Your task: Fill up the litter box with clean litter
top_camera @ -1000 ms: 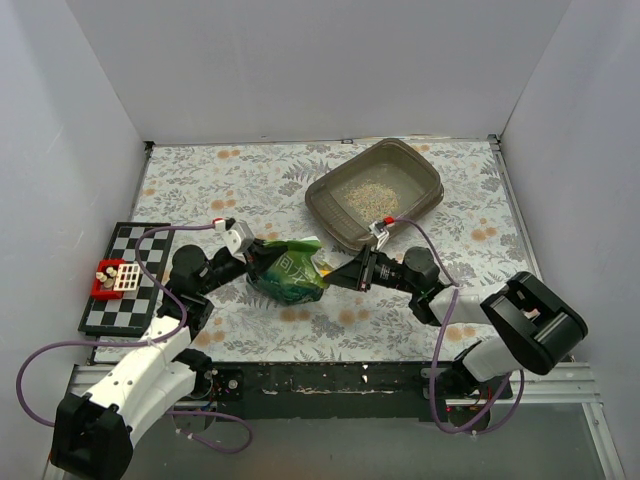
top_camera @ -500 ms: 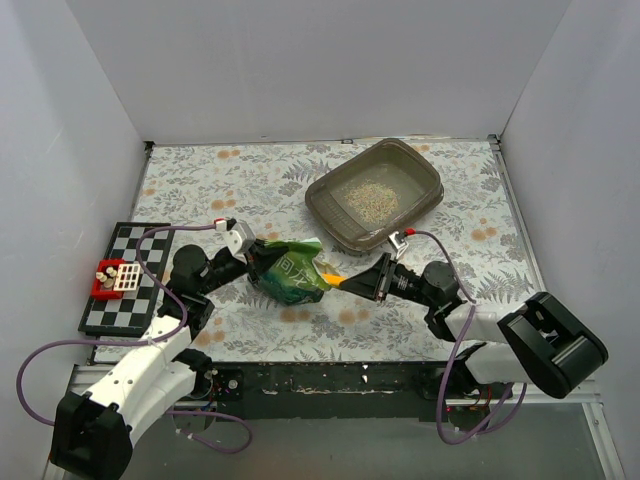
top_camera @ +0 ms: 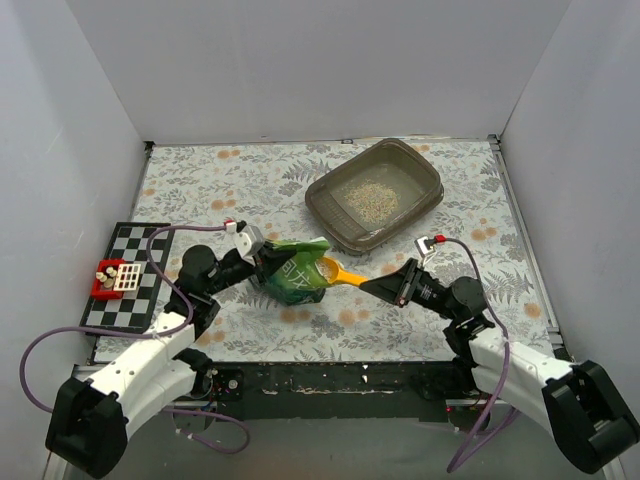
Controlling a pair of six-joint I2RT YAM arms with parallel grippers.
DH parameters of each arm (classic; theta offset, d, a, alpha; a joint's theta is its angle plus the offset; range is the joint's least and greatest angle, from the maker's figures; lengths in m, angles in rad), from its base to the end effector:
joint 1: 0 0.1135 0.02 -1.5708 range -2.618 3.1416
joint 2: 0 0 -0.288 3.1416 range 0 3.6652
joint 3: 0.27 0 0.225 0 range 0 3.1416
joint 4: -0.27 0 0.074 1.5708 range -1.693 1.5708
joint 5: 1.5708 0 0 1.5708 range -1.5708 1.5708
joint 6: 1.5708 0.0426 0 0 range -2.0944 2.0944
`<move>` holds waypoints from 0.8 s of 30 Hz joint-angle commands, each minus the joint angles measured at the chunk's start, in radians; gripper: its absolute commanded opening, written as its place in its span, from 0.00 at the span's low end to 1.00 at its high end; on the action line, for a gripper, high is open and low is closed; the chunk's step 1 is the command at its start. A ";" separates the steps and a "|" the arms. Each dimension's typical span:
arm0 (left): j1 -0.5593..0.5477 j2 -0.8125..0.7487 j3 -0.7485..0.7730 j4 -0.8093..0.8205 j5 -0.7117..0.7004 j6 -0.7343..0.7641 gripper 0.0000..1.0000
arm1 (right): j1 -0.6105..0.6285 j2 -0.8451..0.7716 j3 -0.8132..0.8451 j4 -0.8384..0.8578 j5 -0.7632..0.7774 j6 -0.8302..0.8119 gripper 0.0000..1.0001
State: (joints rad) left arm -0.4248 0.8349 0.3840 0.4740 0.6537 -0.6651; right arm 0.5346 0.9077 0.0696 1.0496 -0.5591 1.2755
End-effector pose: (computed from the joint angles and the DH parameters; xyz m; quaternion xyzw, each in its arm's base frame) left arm 0.1313 -0.0878 0.2890 0.1486 0.6846 -0.5430 0.4629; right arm 0.1090 0.0908 0.2425 0.0187 0.6408 0.6951 0.3254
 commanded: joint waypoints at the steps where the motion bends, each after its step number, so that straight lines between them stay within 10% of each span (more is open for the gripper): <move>1: -0.080 0.032 -0.014 -0.028 0.003 0.015 0.00 | -0.022 -0.118 -0.005 -0.063 -0.032 -0.021 0.01; 24: -0.146 0.018 -0.019 0.006 -0.016 -0.008 0.00 | -0.059 -0.599 -0.278 -0.633 0.094 -0.004 0.01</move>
State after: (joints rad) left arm -0.5472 0.8673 0.3740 0.4950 0.5900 -0.6540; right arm 0.4797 0.3878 0.0360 0.5110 -0.5179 1.2694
